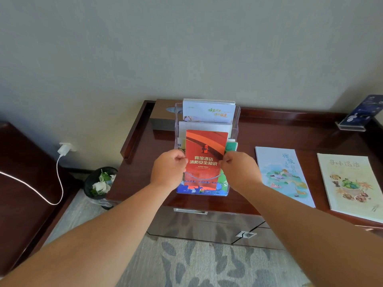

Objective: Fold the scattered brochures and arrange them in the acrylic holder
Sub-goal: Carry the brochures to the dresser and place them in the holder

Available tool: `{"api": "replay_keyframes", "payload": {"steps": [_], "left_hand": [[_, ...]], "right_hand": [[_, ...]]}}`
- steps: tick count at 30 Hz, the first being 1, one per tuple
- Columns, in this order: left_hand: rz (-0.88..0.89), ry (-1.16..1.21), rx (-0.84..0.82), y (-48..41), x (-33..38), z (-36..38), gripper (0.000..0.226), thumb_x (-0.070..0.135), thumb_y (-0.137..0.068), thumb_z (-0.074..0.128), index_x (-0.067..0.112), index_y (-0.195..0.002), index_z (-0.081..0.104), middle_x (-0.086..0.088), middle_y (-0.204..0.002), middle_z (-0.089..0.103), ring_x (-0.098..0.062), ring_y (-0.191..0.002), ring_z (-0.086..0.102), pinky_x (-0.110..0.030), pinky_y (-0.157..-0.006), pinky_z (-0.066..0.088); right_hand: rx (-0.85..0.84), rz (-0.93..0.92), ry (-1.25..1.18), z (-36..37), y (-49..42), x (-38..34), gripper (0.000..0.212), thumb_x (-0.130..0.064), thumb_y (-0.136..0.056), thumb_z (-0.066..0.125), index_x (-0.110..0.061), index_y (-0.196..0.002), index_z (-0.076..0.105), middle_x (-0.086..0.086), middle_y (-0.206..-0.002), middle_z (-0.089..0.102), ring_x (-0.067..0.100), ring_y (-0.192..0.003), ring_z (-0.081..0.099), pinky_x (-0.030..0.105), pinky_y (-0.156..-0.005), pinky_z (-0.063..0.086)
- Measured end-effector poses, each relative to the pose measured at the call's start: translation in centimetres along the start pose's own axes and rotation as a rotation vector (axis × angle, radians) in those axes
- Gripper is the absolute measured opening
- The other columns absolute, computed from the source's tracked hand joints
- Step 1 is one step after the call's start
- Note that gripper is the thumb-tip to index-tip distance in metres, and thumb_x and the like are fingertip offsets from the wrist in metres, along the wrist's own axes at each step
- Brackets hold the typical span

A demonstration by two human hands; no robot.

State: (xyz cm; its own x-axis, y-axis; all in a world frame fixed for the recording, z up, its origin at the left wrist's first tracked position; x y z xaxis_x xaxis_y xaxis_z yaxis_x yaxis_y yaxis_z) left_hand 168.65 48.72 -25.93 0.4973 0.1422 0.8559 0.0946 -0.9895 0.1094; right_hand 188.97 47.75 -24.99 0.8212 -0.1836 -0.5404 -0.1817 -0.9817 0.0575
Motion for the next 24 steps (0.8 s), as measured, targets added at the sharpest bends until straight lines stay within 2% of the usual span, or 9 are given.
{"api": "replay_keyframes", "payload": {"steps": [3,7,11,13,17,20,22,24], "left_hand": [[-0.004,-0.03,-0.004,0.1,-0.2,0.2,0.019,0.02,-0.094,0.059,0.023,-0.076,0.063,0.003,-0.079,0.071,-0.014,-0.074,0.07,-0.047,-0.073,0.059],[0.002,-0.064,-0.005,0.1,-0.1,0.4,0.015,0.02,-0.094,0.06,0.019,-0.08,0.066,0.002,-0.079,0.072,-0.014,-0.072,0.07,-0.044,-0.071,0.06],[0.012,-0.137,-0.009,0.0,0.0,0.5,0.02,0.021,-0.093,0.06,0.023,-0.073,0.062,0.001,-0.081,0.072,-0.015,-0.073,0.069,-0.038,-0.068,0.059],[0.018,-0.2,-0.017,0.1,0.0,0.6,0.019,0.023,-0.094,0.06,0.021,-0.075,0.062,0.002,-0.084,0.072,-0.013,-0.076,0.068,-0.033,-0.065,0.058],[0.02,-0.244,-0.013,0.0,0.0,0.8,0.019,0.027,-0.096,0.059,0.016,-0.081,0.065,0.004,-0.084,0.071,-0.014,-0.077,0.068,-0.027,-0.059,0.053],[0.039,-0.326,0.001,-0.1,0.0,0.7,0.021,0.025,-0.096,0.058,0.018,-0.077,0.062,0.002,-0.083,0.07,-0.012,-0.072,0.064,-0.023,-0.051,0.044],[0.046,-0.377,0.01,-0.1,-0.1,0.6,0.02,0.025,-0.097,0.057,0.018,-0.078,0.06,0.001,-0.087,0.07,-0.013,-0.076,0.065,-0.025,-0.055,0.048],[0.042,-0.38,0.011,0.0,-0.2,0.6,0.02,0.027,-0.097,0.057,0.015,-0.082,0.062,0.001,-0.089,0.07,-0.013,-0.079,0.066,-0.025,-0.056,0.049]], "right_hand": [[-0.015,0.015,0.014,0.3,0.1,0.2,0.021,-0.024,-0.095,0.052,-0.017,-0.093,0.071,-0.001,-0.086,0.061,0.022,-0.073,0.057,0.027,-0.062,0.043],[-0.019,0.014,0.046,0.5,0.0,0.5,0.022,-0.025,-0.098,0.05,-0.014,-0.097,0.069,0.005,-0.1,0.069,0.022,-0.076,0.059,0.028,-0.064,0.048],[-0.021,0.026,0.042,0.8,0.1,0.9,0.022,-0.027,-0.099,0.049,-0.015,-0.102,0.067,0.004,-0.105,0.07,0.015,-0.069,0.056,0.023,-0.055,0.041],[-0.026,0.029,0.046,1.0,0.2,1.0,0.022,-0.028,-0.099,0.05,-0.015,-0.104,0.067,0.003,-0.106,0.07,0.016,-0.071,0.057,0.023,-0.056,0.041],[-0.022,0.032,0.072,1.1,0.2,1.1,0.024,-0.029,-0.099,0.049,-0.016,-0.105,0.068,0.002,-0.104,0.07,0.015,-0.069,0.055,0.022,-0.056,0.041],[-0.032,0.032,0.075,1.3,0.2,1.0,0.023,-0.029,-0.099,0.049,-0.017,-0.1,0.068,0.002,-0.099,0.069,0.018,-0.072,0.057,0.023,-0.059,0.043],[-0.029,0.032,0.077,1.4,0.2,0.9,0.022,-0.027,-0.098,0.049,-0.016,-0.091,0.067,0.003,-0.093,0.068,0.02,-0.071,0.058,0.026,-0.061,0.043],[-0.024,0.039,0.081,1.5,0.2,0.7,0.024,-0.027,-0.098,0.048,-0.015,-0.091,0.067,0.003,-0.087,0.066,0.018,-0.067,0.057,0.025,-0.058,0.042]]}}
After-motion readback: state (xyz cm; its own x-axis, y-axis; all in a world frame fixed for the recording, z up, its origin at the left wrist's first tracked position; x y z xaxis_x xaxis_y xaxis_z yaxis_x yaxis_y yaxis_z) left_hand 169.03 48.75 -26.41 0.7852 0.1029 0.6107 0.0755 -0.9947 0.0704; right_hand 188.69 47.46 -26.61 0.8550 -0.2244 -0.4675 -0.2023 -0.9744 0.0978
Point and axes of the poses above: each hand's wrist, its own y-axis away from the middle knuckle, its own z-axis out of the palm, x = y × z, the point moved 5 cm from there along -y, towards the middle knuckle
